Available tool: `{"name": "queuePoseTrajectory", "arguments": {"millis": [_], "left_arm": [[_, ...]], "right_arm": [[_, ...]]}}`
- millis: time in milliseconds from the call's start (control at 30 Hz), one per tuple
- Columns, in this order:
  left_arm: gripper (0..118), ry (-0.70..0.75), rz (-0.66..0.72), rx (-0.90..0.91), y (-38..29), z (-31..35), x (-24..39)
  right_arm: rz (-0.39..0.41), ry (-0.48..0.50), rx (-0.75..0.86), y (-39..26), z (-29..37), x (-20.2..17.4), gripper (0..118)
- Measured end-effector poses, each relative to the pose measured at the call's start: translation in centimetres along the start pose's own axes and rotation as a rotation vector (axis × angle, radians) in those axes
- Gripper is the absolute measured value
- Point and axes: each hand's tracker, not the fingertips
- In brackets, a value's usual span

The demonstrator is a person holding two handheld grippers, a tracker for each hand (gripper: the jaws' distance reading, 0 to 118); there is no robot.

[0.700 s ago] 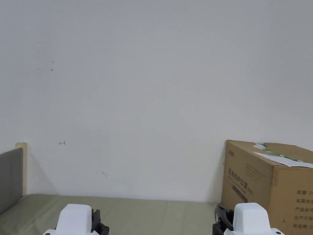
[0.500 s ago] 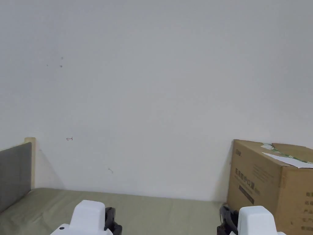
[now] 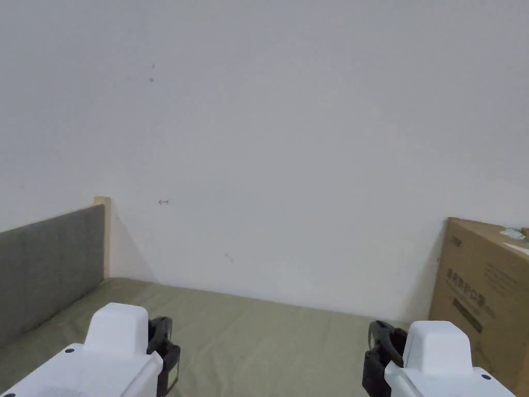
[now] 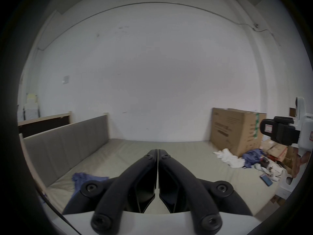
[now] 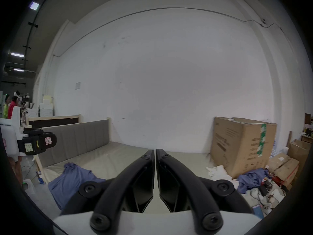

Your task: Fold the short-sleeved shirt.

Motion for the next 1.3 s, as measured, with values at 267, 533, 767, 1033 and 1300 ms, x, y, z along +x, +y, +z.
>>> {"name": "queuePoseTrajectory", "arguments": {"millis": [267,533,767,1033,1300], "left_arm": [[3,0.297,0.084,-0.151,-4.9,0.2,-14.2],[8,0.399,0.138,-0.28,-10.7,-2.5,-21.0],[117,0.027,0.366,-0.615,-19.1,-14.3,-24.5],[115,0.247,0.145,-0.832,-30.5,-29.6,-22.9],[25,0.305,0.185,-0.768,-32.0,-30.0,-22.7]], "right_arm": [[0.027,0.252,-0.041,-2.5,-6.7,-11.1,2],[0.01,0.403,-0.126,-7.2,-13.4,-19.8,2],[0.0,0.427,-0.178,-11.1,-16.6,-20.6,2],[0.039,0.311,-0.262,-15.5,-18.2,-15.6,2],[0.008,0.218,-0.359,-18.9,-18.6,-11.3,2]]}}
